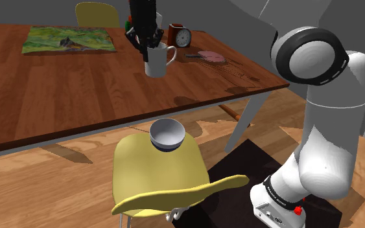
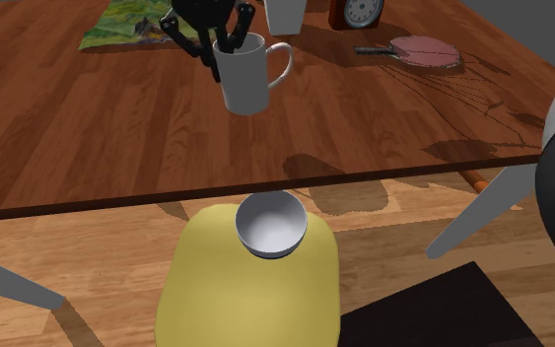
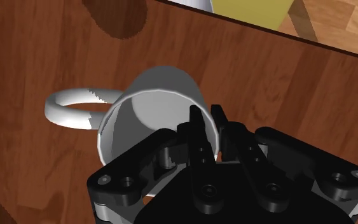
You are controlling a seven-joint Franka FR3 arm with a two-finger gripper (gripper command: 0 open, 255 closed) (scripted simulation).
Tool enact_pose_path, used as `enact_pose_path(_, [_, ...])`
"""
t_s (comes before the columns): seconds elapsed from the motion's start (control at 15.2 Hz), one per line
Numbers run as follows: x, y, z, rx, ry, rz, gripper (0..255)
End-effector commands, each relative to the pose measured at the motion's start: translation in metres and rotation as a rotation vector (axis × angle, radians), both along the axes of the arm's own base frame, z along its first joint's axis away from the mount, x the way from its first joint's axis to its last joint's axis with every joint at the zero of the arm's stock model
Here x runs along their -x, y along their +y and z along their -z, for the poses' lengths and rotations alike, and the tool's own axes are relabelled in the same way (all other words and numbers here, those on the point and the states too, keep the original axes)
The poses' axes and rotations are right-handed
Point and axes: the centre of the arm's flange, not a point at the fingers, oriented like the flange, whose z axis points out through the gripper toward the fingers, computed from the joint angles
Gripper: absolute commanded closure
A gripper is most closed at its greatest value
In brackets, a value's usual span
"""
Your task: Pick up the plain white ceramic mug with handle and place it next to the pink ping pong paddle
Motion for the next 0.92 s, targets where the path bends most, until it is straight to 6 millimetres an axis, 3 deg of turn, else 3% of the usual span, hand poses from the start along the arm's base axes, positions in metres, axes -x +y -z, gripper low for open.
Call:
enact_pose_path(0.0, [0.001, 0.000, -0.011, 0.000, 0.000, 0.000, 255])
enact_pose_path(0.07, [0.001, 0.000, -0.012, 0.000, 0.000, 0.000, 255])
enact_pose_path(0.86, [0.014, -0.154, -0.044, 0.000, 0.000, 0.000, 255])
